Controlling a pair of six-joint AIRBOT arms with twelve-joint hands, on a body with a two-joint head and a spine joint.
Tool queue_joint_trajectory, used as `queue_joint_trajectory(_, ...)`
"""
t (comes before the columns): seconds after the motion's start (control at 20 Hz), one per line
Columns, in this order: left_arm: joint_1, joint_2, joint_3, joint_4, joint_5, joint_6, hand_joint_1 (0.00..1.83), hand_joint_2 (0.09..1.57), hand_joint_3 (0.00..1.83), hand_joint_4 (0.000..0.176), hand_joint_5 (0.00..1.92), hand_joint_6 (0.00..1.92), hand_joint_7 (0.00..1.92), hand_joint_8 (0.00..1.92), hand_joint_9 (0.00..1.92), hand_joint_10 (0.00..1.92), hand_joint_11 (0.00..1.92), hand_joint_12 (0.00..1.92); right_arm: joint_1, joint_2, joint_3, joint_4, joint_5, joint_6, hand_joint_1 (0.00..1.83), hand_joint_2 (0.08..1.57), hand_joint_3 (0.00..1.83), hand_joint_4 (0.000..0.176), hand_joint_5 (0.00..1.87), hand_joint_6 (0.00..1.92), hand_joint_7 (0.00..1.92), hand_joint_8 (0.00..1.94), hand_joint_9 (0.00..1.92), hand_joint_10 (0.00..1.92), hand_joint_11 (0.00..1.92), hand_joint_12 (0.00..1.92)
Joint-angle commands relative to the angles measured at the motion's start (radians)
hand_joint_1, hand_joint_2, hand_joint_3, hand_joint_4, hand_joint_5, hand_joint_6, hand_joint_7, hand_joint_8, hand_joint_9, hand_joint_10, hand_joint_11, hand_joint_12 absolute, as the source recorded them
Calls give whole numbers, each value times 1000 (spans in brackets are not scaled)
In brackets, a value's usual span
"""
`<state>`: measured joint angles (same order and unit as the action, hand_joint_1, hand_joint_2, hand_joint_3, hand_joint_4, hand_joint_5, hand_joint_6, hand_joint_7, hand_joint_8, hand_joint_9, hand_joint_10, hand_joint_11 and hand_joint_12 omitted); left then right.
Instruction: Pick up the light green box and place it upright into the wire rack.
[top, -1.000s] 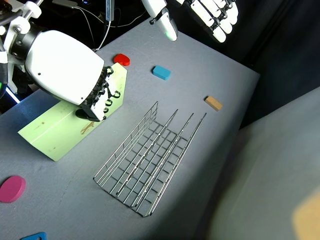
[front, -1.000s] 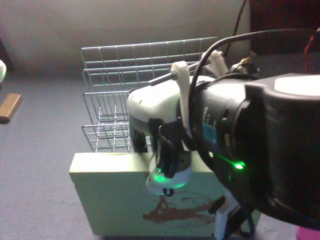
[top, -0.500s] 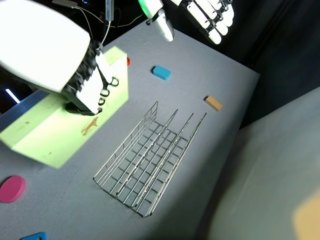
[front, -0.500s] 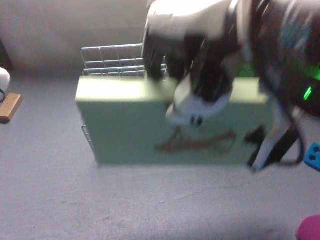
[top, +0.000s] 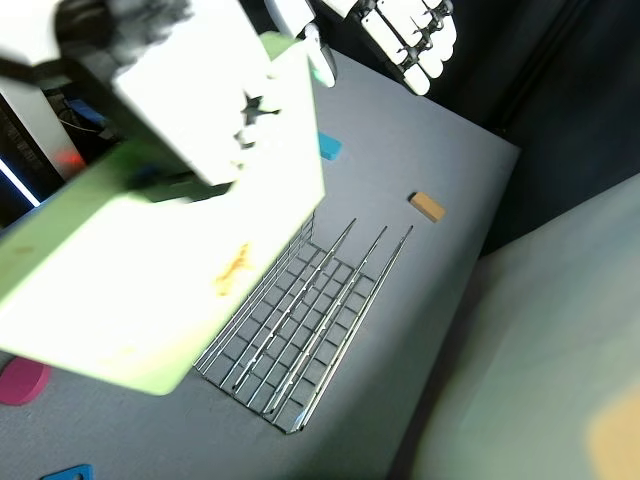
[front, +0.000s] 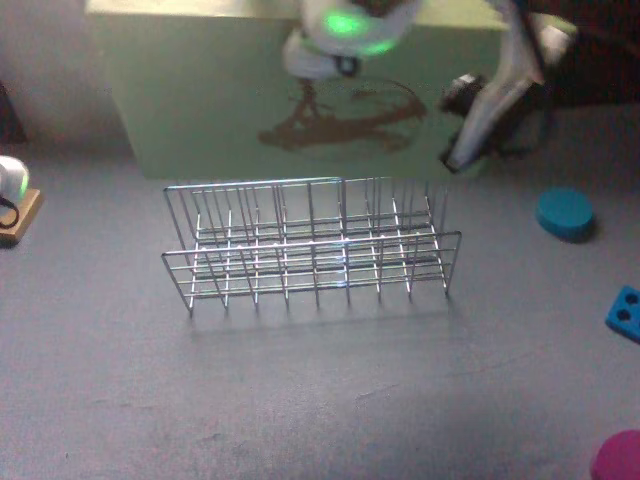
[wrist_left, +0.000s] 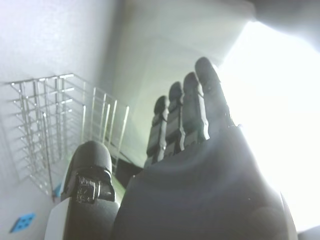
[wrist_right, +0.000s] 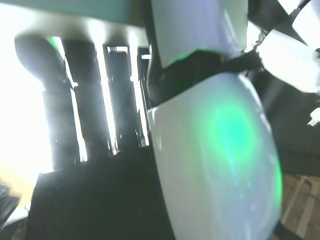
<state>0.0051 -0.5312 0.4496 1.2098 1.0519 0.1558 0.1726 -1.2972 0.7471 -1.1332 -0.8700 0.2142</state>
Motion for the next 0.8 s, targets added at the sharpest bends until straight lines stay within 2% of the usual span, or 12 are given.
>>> queue_joint_trajectory(0.0,-8,4,-8,98,-17,1,0,1432,0,0,69,10,86,7,38,6,0,342,-3,-8,12,-64,39,15,1271,1063,0,0,948,996,1263,620,1083,987,821,1610)
queue_joint_trajectory(0.45,13,3,-22,98,-13,-17,64,1421,0,0,81,9,103,7,36,3,0,330,-100,-73,43,-173,42,107,1267,1064,0,0,951,1003,1258,621,1080,997,815,1612)
queue_joint_trajectory(0.75,18,2,-21,98,-13,-17,42,1426,0,0,89,7,109,3,38,3,0,328,-145,-104,83,-180,38,116,1264,1068,1,0,943,1017,1242,648,1068,1018,805,1632)
